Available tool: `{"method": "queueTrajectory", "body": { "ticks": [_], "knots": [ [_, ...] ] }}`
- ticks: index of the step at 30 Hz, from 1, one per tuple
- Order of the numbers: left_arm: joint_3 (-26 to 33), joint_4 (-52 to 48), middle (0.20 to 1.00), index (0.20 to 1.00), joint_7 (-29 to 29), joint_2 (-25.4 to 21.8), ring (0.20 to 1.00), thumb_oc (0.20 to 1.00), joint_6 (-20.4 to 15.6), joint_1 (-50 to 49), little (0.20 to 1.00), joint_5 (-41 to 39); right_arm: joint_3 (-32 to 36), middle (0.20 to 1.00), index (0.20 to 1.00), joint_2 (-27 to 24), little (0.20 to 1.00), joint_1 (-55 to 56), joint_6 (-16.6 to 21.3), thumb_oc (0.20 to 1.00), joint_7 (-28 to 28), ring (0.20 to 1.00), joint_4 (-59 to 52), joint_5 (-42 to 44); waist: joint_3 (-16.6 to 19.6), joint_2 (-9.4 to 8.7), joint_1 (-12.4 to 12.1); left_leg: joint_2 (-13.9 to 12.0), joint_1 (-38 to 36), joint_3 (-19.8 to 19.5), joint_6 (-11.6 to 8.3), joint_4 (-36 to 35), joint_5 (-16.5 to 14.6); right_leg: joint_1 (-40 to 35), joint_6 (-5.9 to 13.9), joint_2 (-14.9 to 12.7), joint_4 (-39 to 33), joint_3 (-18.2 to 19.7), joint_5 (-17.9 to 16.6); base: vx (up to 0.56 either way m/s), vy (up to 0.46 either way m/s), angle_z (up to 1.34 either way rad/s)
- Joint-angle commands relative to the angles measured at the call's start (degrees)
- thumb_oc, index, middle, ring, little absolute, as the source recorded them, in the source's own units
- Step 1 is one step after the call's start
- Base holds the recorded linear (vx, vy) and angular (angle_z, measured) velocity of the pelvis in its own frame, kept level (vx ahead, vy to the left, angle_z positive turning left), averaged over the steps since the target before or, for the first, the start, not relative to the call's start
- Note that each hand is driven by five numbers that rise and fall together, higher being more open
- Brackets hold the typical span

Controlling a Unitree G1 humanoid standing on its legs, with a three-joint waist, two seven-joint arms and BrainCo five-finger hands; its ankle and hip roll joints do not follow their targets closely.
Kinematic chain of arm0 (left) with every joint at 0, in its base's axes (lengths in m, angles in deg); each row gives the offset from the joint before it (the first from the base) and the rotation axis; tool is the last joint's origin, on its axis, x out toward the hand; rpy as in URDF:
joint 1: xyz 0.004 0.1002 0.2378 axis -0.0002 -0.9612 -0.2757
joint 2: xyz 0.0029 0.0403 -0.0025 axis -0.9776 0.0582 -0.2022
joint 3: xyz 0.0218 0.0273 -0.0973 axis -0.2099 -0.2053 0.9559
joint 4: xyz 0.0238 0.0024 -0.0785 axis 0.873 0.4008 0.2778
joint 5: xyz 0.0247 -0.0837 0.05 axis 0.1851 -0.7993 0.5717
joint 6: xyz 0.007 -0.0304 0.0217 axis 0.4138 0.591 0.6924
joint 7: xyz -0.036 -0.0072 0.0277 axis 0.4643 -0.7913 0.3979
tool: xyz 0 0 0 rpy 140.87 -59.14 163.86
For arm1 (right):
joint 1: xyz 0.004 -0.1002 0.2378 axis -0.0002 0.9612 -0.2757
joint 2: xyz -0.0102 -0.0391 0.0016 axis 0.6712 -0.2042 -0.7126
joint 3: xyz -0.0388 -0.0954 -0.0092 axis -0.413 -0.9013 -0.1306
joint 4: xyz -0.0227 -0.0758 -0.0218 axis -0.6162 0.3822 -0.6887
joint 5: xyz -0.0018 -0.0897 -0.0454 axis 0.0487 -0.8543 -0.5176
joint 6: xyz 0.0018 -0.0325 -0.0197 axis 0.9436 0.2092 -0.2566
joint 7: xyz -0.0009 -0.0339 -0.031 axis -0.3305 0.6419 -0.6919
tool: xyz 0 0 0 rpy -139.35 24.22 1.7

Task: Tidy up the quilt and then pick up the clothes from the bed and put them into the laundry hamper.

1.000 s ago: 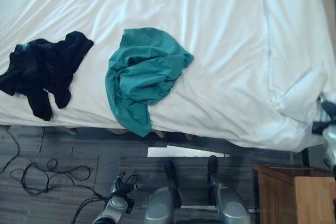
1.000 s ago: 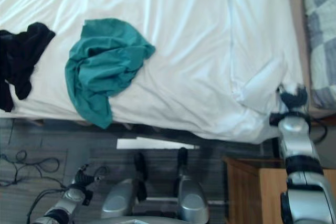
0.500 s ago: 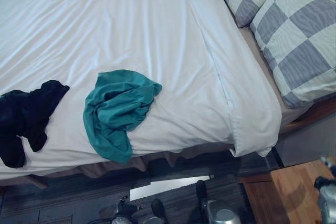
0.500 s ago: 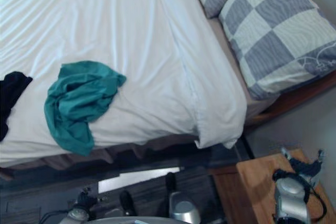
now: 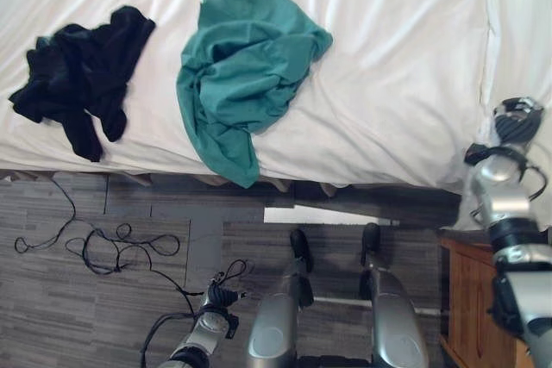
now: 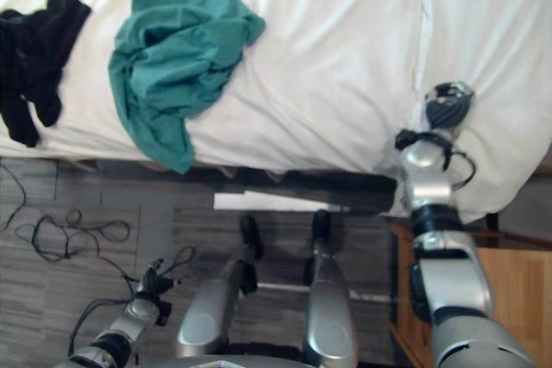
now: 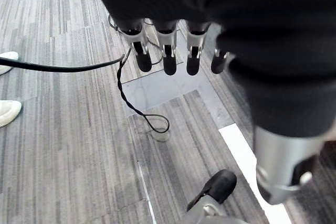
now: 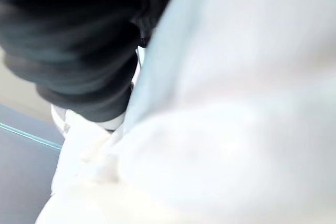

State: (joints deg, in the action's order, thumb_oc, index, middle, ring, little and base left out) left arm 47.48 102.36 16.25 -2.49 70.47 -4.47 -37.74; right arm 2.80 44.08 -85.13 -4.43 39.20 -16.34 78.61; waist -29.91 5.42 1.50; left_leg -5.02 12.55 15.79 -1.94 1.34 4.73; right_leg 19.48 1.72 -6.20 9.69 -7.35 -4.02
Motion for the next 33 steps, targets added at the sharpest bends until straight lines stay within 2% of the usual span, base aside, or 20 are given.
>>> {"method": "queueTrajectory", "body": {
  "ticks": [1, 6, 10, 11, 12, 16, 17, 18, 20, 21, 22, 23, 24, 27, 28, 29, 30, 31, 32, 33],
  "knots": [
    [0.23, 3.53, 1.0, 1.0, -2.3, -0.41, 1.0, 1.0, -0.02, 1.12, 1.0, -1.38, -1.51, 0.2, 0.2, 2.81, 0.2, 13.13, -6.14, 0.2, 3.08, 0.2, 6.84, 0.47, 3.29, -1.22, 1.88, -4.9, -2.5, -2.56, -4.81, 6.22, -5.11, 0.7, 7.37, -5.64, 6.56, 3.42, 4.88, 0.03, 0.029, -0.07],
    [2.0, 2.35, 1.0, 1.0, -3.2, 0.78, 1.0, 1.0, 0.18, -0.97, 1.0, -0.89, 0.9, 0.2, 0.2, 11.97, 0.2, 35.61, -7.77, 0.2, 9.33, 0.2, 13.93, 0.57, 7.82, -4.04, 6.16, -3.87, -10.81, -1.11, -4.92, -1.51, -4.47, -7.27, 8.53, -5.54, -0.75, 1.53, 2.76, 0.12, 0.066, 0.01],
    [2.08, 2.65, 1.0, 1.0, -2.45, 0.98, 1.0, 1.0, 0.36, -3.2, 1.0, 0.54, -0.76, 0.2, 0.2, 14.82, 0.2, 43.05, -9.82, 0.2, 13.49, 0.2, 20.55, -2.66, 11.96, -5.08, 7.59, -3.45, -15.57, -0.05, -4.7, -5.89, -3.91, -10.71, 9.14, -4.9, -3.49, 1.75, 1.72, 0.11, 0.064, -0.04],
    [2.01, 3.01, 1.0, 1.0, -2.32, 0.97, 1.0, 1.0, 0.4, -3.47, 1.0, 0.86, -1.19, 0.382, 0.382, 15.17, 0.382, 43.65, -10.12, 0.382, 14.28, 0.382, 22.2, -3.36, 12.59, -5.25, 7.68, -3.52, -16.51, 0.24, -4.7, -6.13, -4.03, -11.41, 9.21, -4.79, -3.72, 1.82, 1.75, 0.11, 0.021, -0.2],
    [1.98, 3.57, 1.0, 1.0, -2.12, 1.1, 1.0, 1.0, 0.44, -3.85, 1.0, 1.08, -1.8, 1.0, 1.0, 15.59, 1.0, 44.59, -10.48, 1.0, 15.07, 1.0, 23.3, -4.16, 13.17, -5.44, 7.69, -3.7, -17.4, 0.48, -4.74, -6.34, -4.22, -12.29, 9.22, -4.71, -4.11, 1.97, 1.82, 0.06, 0.008, -0.21],
    [2.19, 4.67, 1.0, 1.0, -1.55, 1.41, 1.0, 1.0, 0.27, -3.98, 1.0, 1.24, -4.17, 1.0, 1.0, 15.66, 1.0, 43.92, -10.8, 1.0, 17.28, 1.0, 27.23, -5.82, 14.08, -5.72, 7.36, -3.86, -17.89, 0.26, -4.86, -5.32, -4.55, -14.52, 8.95, -4.51, -5.69, 2.14, 2.16, 0.03, -0.016, -0.22],
    [1.91, 4.09, 1.0, 1.0, -0.84, 1.59, 1.0, 1.0, -0.25, -2.66, 1.0, 0.29, -6.0, 1.0, 1.0, 13.59, 1.0, 41.25, -10.73, 1.0, 18.56, 1.0, 25.63, -7.6, 13.55, -6.46, 6.9, -4.24, -12.9, 0.15, -6.24, 6.26, -5.85, -16.68, 8.4, -6.82, -7.5, 0.86, 2.38, -0.12, 0.145, 0.07],
    [1.97, 3.81, 1.0, 1.0, -0.62, 1.77, 1.0, 1.0, -0.66, -1.56, 1.0, 0.2, -7.8, 1.0, 1.0, 12.0, 1.0, 39.37, -10.77, 1.0, 19.45, 1.0, 24.1, -9.98, 13.38, -6.79, 6.92, -8.27, -10.45, 3.9, -7.75, 9.91, -4.25, -17.42, 8.69, -9.27, -8.91, -1.01, 1.92, -0.12, 0.273, 0.19],
    [2.49, 3.81, 1.0, 1.0, -0.62, 1.54, 1.0, 1.0, -0.9, -1.94, 1.0, 1.12, -9.22, 1.0, 1.0, 11.04, 1.0, 38.52, -10.5, 1.0, 20.36, 1.0, 21.99, -11.95, 14.21, -6.78, 6.67, -12.8, -12.65, 7.01, -8.2, 5.98, -2.61, -17.17, 9.75, -10.76, -8.84, -0.75, 1.32, 0.01, 0.402, 0.59],
    [2.69, 4.41, 1.0, 1.0, -0.99, 1.31, 1.0, 1.0, -1.08, -2.19, 1.0, 1.62, -9.31, 1.0, 1.0, 10.76, 1.0, 38.5, -10.03, 1.0, 20.93, 1.0, 20.96, -11.43, 14.84, -7.05, 6.31, -15.14, -13.55, 7.72, -8.64, 3.95, -0.98, -17.08, 10.39, -11.88, -8.36, -0.95, 1.19, 0.05, 0.278, 0.56],
    [2.67, 4.43, 1.0, 1.0, -1.0, 1.33, 1.0, 1.0, -1.1, -2.24, 1.0, 1.63, -9.31, 1.0, 1.0, 10.74, 1.0, 38.58, -10.04, 1.0, 20.95, 1.0, 20.92, -11.42, 14.6, -7.08, 6.39, -15.09, -14.0, 7.67, -8.72, 3.73, -0.95, -17.47, 10.44, -11.92, -8.25, -1.07, 1.43, 0.05, 0.464, 0.27],
    [3.31, 5.48, 1.0, 1.0, -1.13, 1.2, 1.0, 1.0, -1.01, -2.14, 1.0, 0.84, -9.28, 1.0, 1.0, 11.02, 1.0, 38.92, -9.41, 1.0, 22.05, 1.0, 19.43, -9.77, 15.59, -7.34, 6.16, -19.21, -14.01, 7.29, -9.56, 1.26, 2.97, -17.21, 11.52, -14.1, -6.59, -1.91, 1.93, 0.07, 0.494, 0.15],
    [4.23, 6.6, 1.0, 1.0, -1.83, 0.87, 1.0, 1.0, 0.06, -2.44, 1.0, 1.34, -8.96, 1.0, 1.0, 11.2, 1.0, 39.25, -9.7, 1.0, 22.21, 1.0, 19.45, -9.98, 16.31, -7.03, 5.73, -20.5, -15.21, 7.89, -10.55, 0.1, 3.58, -17.04, 12.51, -15.51, -5.9, -3.26, 2.46, 0.05, 0.643, 0.43],
    [2.98, 6.72, 1.0, 1.0, -0.79, 0.84, 1.0, 1.0, -0.14, -2.09, 1.0, 2.2, -8.88, 1.0, 1.0, 11.66, 1.0, 39.94, -9.8, 1.0, 23.47, 1.0, 20.18, -10.22, 18.0, -6.55, 5.43, -19.03, -12.99, 4.04, -10.81, -0.5, 1.53, -17.31, 13.28, -17.2, -4.76, -4.36, 1.53, 0.07, 0.458, 0.58],
    [3.35, 7.06, 1.0, 1.0, 0.05, 0.55, 1.0, 1.0, -0.28, -1.04, 1.0, 0.92, -9.48, 1.0, 1.0, 11.14, 1.0, 38.74, -10.12, 1.0, 23.87, 1.0, 19.8, -12.14, 17.38, -7.73, 5.13, -15.56, -11.69, 3.46, -10.1, 1.45, -1.75, -16.51, 13.28, -21.33, -2.5, -4.31, -6.62, 0.04, 0.7, 0.49],
    [4.7, 6.74, 1.0, 1.0, -0.28, -0.39, 1.0, 1.0, 0.11, -0.36, 1.0, -0.8, -9.7, 1.0, 1.0, 12.11, 1.0, 38.16, -10.18, 1.0, 23.56, 1.0, 18.47, -11.5, 16.12, -8.74, 4.44, -12.74, -12.1, 5.09, -8.12, 1.36, -3.41, -13.58, 12.36, -24.24, 2.12, -7.7, -8.76, 0.05, 0.7, 0.36],
    [4.7, 6.74, 1.0, 1.0, -0.28, -0.4, 1.0, 1.0, 0.11, -0.36, 1.0, -0.8, -9.7, 1.0, 1.0, 12.12, 1.0, 38.15, -10.19, 1.0, 23.56, 1.0, 18.47, -11.5, 16.11, -8.79, 4.43, -12.7, -12.13, 5.12, -8.11, 1.33, -3.4, -13.54, 12.37, -24.29, 2.17, -7.66, -8.74, 0.0, 0.475, 0.19],
    [4.63, 6.17, 1.0, 1.0, 0.36, -0.81, 1.0, 1.0, -0.13, -0.75, 1.0, -1.06, -10.12, 1.0, 1.0, 12.85, 1.0, 37.68, -9.62, 1.0, 23.7, 1.0, 17.99, -10.5, 15.94, -8.75, 4.55, -11.59, -12.64, 5.99, -7.3, 0.01, -3.34, -12.51, 11.32, -22.44, 5.14, -8.84, -6.97, 0.08, 0.438, -0.03],
    [4.43, 5.4, 1.0, 1.0, 1.2, -1.58, 1.0, 1.0, -0.02, -0.68, 1.0, -0.61, -10.89, 1.0, 1.0, 13.57, 1.0, 37.61, -8.8, 1.0, 24.11, 1.0, 16.38, -9.73, 15.52, -8.42, 5.12, -9.91, -14.04, 6.71, -6.34, -3.08, -2.55, -11.22, 10.48, -15.19, 7.15, -8.87, -2.17, 0.08, 0.435, -0.05],
    [4.44, 5.4, 1.0, 1.0, 1.2, -1.58, 1.0, 1.0, -0.01, -0.69, 1.0, -0.61, -10.9, 1.0, 1.0, 13.56, 1.0, 37.61, -8.8, 1.0, 24.11, 1.0, 16.38, -9.73, 15.42, -8.41, 5.12, -9.95, -14.21, 6.72, -6.38, -3.18, -2.51, -11.32, 10.46, -15.15, 7.21, -8.88, -2.09, 0.11, 0.355, -0.07]
  ]
}}
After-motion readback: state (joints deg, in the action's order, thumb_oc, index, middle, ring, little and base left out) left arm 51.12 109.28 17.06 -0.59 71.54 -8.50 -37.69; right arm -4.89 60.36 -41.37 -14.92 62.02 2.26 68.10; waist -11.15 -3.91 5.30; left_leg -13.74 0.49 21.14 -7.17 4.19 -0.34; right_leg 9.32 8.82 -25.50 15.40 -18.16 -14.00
